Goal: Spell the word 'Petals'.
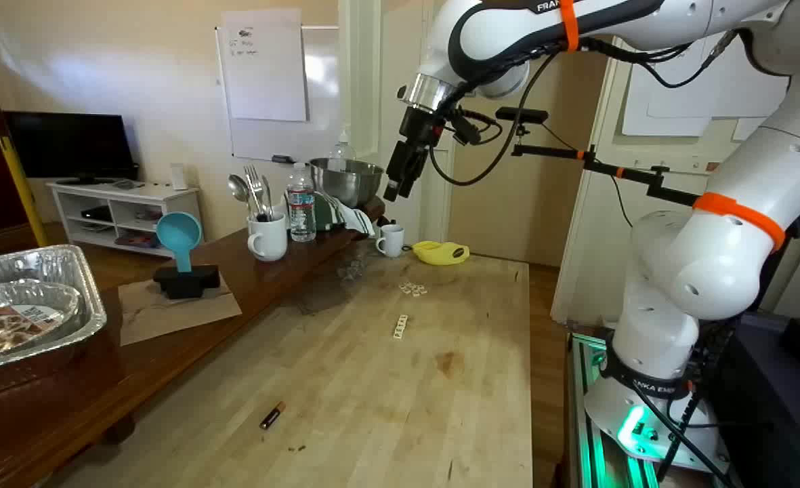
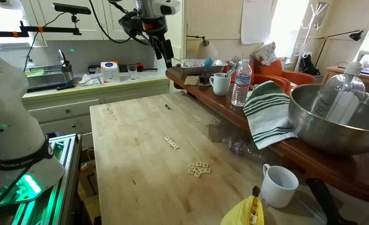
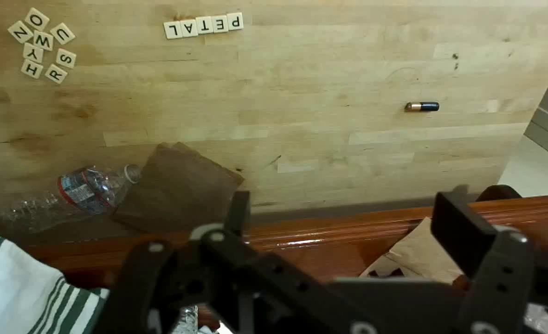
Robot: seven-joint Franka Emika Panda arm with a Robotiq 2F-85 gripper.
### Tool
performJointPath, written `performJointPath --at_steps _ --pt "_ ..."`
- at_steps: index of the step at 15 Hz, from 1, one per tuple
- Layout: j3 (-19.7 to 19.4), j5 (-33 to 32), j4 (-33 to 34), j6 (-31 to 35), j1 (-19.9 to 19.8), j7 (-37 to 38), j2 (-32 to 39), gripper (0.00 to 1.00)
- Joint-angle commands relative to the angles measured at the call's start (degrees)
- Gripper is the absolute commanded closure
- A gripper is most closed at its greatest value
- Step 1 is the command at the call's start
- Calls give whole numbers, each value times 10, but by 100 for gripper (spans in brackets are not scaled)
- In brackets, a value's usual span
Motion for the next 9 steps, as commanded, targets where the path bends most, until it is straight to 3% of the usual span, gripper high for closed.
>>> performJointPath --at_steps 1,7,9 --pt "5 3 1 -1 -6 -2 0 0" --pt "5 3 1 -1 -6 -2 0 0" --pt "5 -18 -6 15 -26 16 19 0"
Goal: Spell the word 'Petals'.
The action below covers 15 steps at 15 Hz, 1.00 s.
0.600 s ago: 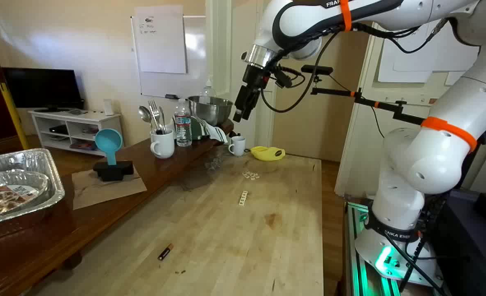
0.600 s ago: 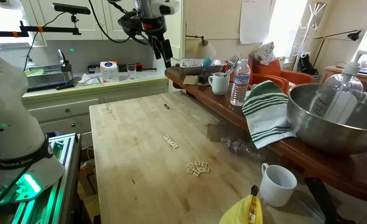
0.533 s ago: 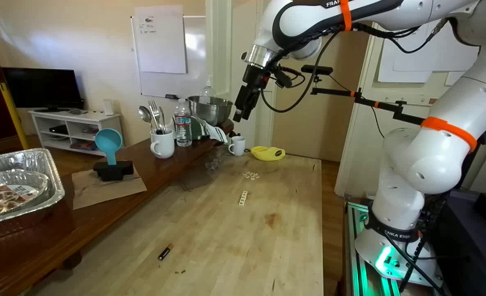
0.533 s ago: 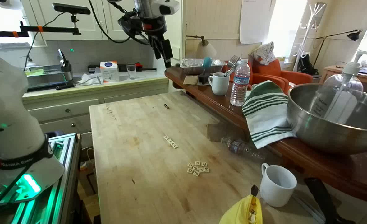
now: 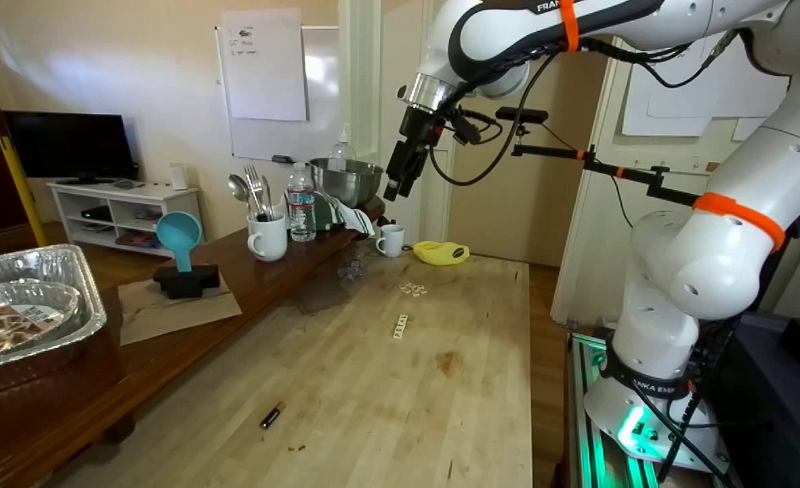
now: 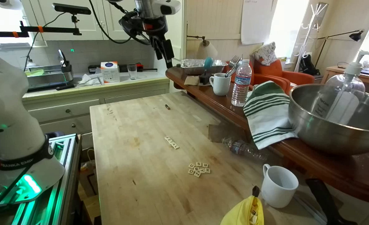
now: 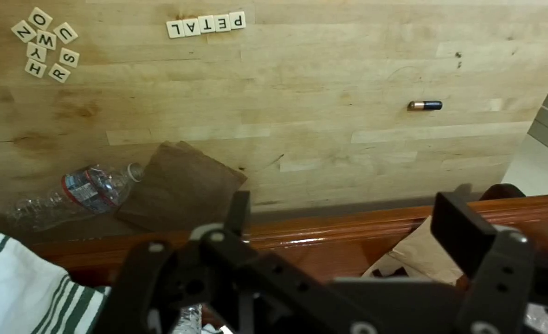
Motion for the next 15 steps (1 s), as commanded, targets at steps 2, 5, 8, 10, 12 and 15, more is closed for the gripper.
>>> performJointPath --at_steps 2,5,8,10,12,15 --pt "-2 -28 -17 21 -38 12 28 0" --pt "-23 -28 -30 34 -49 -33 52 0" --pt "-51 -8 -43 50 -38 -128 74 0" --pt "-63 -5 -46 51 -35 -193 93 0" --pt "-70 -13 -48 58 -38 -247 116 0" --pt "-74 -10 -51 108 -47 -289 155 0"
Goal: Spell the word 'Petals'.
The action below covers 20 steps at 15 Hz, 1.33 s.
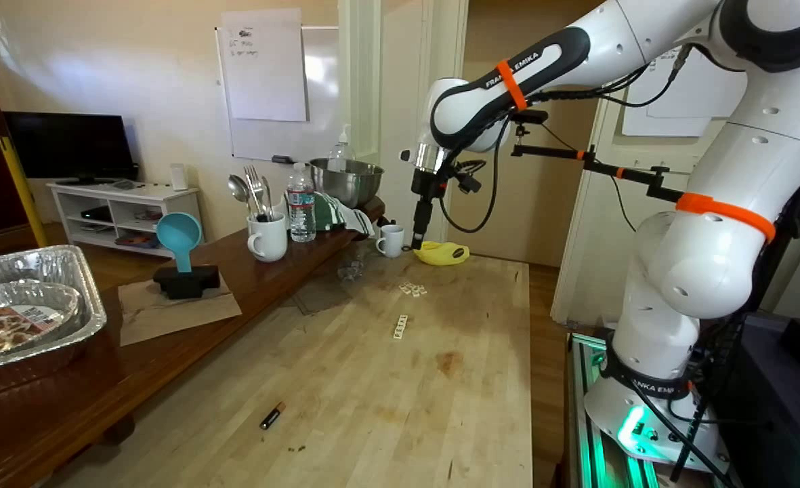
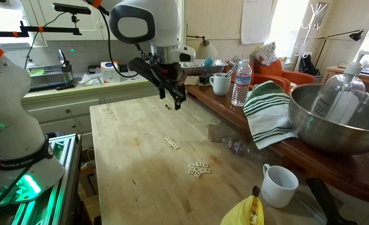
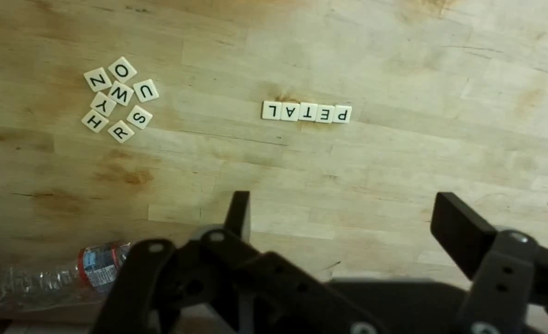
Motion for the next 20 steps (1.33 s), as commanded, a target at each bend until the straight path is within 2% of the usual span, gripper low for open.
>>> performJointPath --at_steps 1,3,4,5,12,13,20 --pt "-10 12 -6 77 -5 -52 53 0" --pt "-11 29 -3 116 -8 -57 79 0" --pt "-8 36 4 114 -10 -46 88 0" --pt "0 14 -4 98 -15 -37 66 0" --pt "2 21 8 110 -21 -37 95 0" --pt "-2 35 12 108 -19 -67 104 0" --pt "0 53 35 166 -45 -130 170 0"
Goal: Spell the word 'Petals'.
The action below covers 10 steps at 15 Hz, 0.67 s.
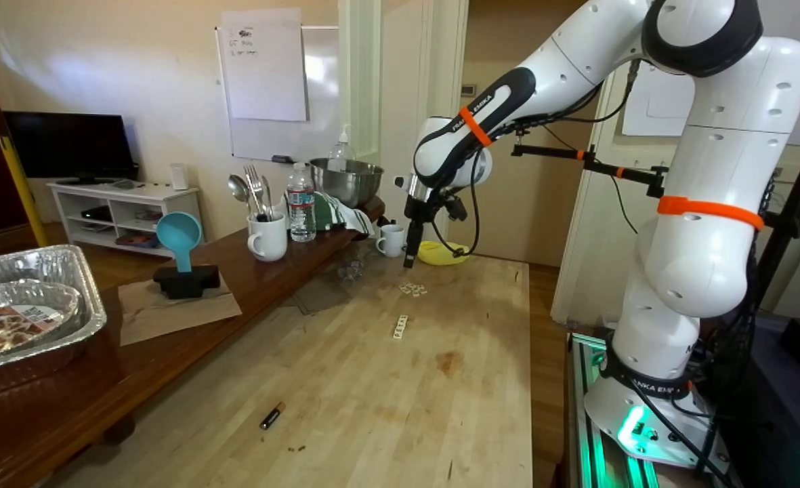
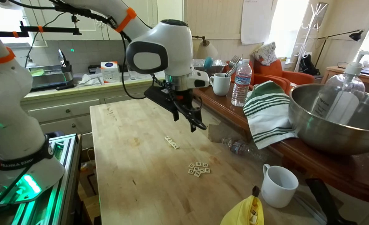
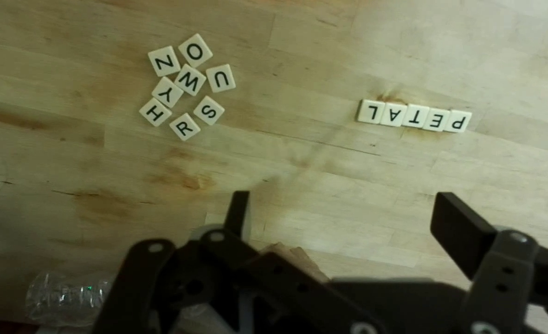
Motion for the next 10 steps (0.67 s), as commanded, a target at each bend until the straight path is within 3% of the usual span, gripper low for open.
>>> performJointPath --at_steps 1,5,6,10 --pt "9 28 21 33 -20 -44 48 0" --pt "21 38 30 52 -39 -55 76 0" --pt "25 41 33 53 -44 -57 81 17" --pt "37 52 40 80 -60 -59 101 49"
